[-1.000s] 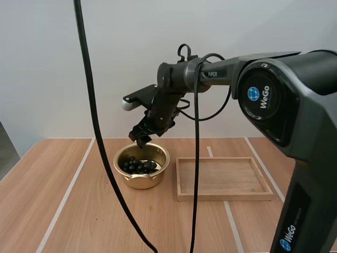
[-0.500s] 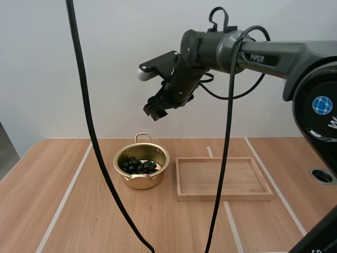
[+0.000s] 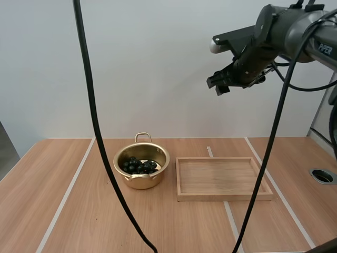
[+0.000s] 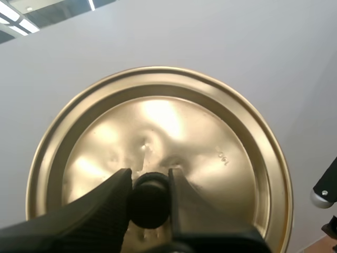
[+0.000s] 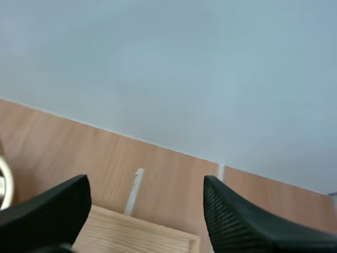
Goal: Open the pot, put the grape inside, and close it
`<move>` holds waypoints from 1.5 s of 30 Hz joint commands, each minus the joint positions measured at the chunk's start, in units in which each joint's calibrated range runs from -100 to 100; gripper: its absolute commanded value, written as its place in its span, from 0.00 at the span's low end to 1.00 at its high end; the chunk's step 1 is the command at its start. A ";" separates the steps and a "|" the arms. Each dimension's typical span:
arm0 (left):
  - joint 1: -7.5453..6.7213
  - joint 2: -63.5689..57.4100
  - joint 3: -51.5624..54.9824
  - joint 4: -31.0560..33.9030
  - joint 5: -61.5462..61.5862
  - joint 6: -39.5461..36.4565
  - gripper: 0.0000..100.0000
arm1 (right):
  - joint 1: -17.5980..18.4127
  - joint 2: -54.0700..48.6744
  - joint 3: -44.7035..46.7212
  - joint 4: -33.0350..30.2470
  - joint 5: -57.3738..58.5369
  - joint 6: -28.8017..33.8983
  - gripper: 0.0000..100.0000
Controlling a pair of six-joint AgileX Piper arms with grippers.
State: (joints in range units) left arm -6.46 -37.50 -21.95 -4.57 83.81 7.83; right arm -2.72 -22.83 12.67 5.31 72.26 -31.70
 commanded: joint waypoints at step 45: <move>-0.14 8.75 62.19 -3.43 -45.11 -0.62 0.00 | -0.90 -15.12 -0.47 4.04 1.02 4.15 0.00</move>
State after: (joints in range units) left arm -6.46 -28.75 38.13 -6.68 44.66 7.29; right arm -3.43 -37.01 12.67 9.32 73.07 -27.71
